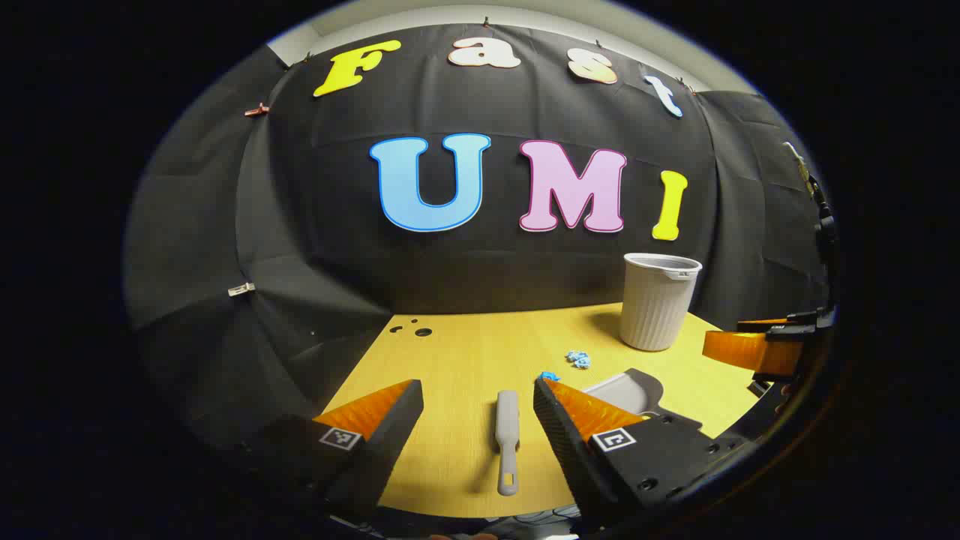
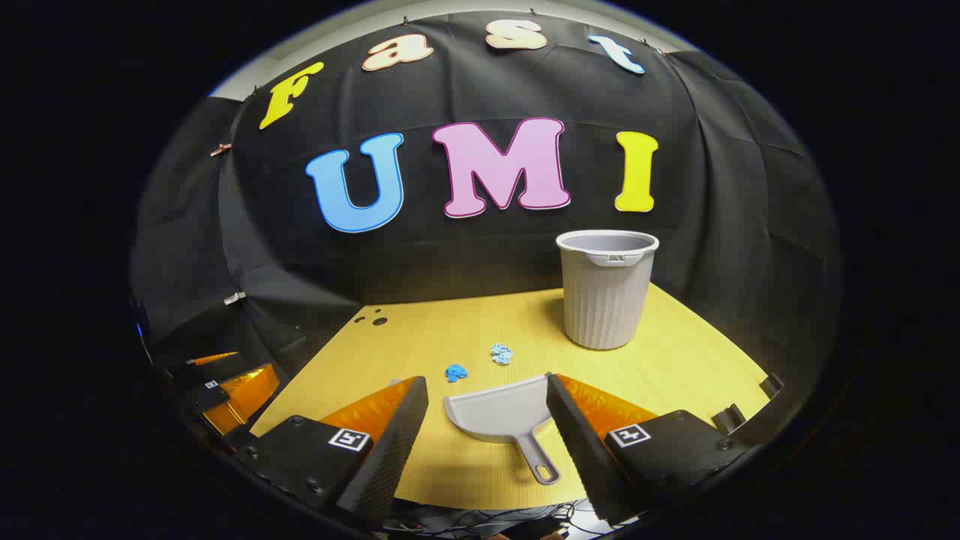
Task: Pick up the small broom and dustpan from the desktop, sweep the trash into the dustpan with the broom, and then empty the trash into the garbage bin.
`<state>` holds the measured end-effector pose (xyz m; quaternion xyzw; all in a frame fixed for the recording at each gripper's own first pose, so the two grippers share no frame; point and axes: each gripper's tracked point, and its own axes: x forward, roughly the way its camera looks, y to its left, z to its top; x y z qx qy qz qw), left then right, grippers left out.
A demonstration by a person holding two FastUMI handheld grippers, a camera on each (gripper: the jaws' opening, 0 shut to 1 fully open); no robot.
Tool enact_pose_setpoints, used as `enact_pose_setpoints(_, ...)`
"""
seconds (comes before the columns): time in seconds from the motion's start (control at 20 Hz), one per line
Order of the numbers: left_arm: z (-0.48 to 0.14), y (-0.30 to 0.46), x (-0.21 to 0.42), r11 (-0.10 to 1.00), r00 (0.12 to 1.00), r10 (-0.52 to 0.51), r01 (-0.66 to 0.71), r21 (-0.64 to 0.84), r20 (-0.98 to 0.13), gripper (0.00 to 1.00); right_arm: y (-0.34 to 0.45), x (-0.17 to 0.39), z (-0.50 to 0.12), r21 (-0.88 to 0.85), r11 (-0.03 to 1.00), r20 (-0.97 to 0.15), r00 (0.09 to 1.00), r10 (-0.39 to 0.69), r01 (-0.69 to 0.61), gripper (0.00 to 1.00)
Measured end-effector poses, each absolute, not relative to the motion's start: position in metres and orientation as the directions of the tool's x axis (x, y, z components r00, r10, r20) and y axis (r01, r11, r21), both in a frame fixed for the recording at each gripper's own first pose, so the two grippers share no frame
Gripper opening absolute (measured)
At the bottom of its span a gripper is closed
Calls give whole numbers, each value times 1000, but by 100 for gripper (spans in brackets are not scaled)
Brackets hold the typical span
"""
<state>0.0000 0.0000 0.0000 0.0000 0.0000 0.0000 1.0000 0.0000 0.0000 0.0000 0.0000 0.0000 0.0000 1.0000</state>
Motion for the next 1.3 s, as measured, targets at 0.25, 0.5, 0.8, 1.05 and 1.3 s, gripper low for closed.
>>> enact_pose_setpoints(0.25, 0, -4, -5, 1000, 1000, -12, 12, 3, -1, 96, -4, -6, 1, 5, 1000, -5, 1000, -9, 9, 99)
enact_pose_setpoints(0.5, -3, -8, -6, 1000, 999, -31, 31, -4, -12, 96, -13, -8, 2, -4, 1000, -9, 1000, -26, 26, 99)
enact_pose_setpoints(0.8, -12, -24, 3, 997, 995, -78, 78, -7, -66, 96, -27, 3, -9, 11, 999, -75, 997, -30, 31, 99)
enact_pose_setpoints(1.05, -40, -36, 26, 991, 975, -102, 83, -102, -199, 96, -29, 18, -18, -5, 1000, -139, 990, 8, -8, 99)
enact_pose_setpoints(1.3, -82, -36, 47, 978, 922, -97, 19, -208, -374, 96, -36, 42, -31, -19, 999, -217, 975, 44, -50, 99)
